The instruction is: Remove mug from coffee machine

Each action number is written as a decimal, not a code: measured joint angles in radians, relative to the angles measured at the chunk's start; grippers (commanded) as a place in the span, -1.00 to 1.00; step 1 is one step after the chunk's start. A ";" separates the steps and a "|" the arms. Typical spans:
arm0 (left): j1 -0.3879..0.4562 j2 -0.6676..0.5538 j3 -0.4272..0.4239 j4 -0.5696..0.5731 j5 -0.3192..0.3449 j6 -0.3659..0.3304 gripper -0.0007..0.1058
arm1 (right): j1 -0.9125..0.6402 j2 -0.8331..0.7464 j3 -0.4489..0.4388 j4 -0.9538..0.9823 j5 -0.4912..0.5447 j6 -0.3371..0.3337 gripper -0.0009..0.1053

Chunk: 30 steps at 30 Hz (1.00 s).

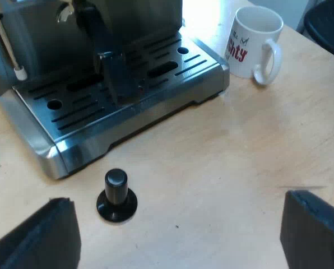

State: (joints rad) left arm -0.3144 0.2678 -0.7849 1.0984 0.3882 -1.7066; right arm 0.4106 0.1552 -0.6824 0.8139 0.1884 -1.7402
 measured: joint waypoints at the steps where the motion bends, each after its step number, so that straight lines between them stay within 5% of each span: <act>1: 0.000 -0.008 0.000 0.000 -0.002 0.001 0.65 | 0.000 -0.013 0.000 0.014 -0.005 -0.006 0.11; 9: 0.000 -0.177 0.000 0.000 -0.109 0.002 0.65 | 0.000 -0.147 0.000 0.127 -0.030 -0.030 0.07; 21: 0.000 -0.277 0.049 0.041 -0.114 0.014 0.65 | 0.000 -0.161 0.105 0.148 -0.091 -0.033 -0.05; 30: 0.000 -0.277 0.202 -0.032 -0.117 0.039 0.65 | 0.000 -0.161 0.196 0.148 -0.134 -0.049 -0.05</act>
State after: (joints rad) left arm -0.3144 -0.0096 -0.5832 1.0666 0.2707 -1.6676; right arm 0.4106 -0.0058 -0.4862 0.9616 0.0540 -1.7896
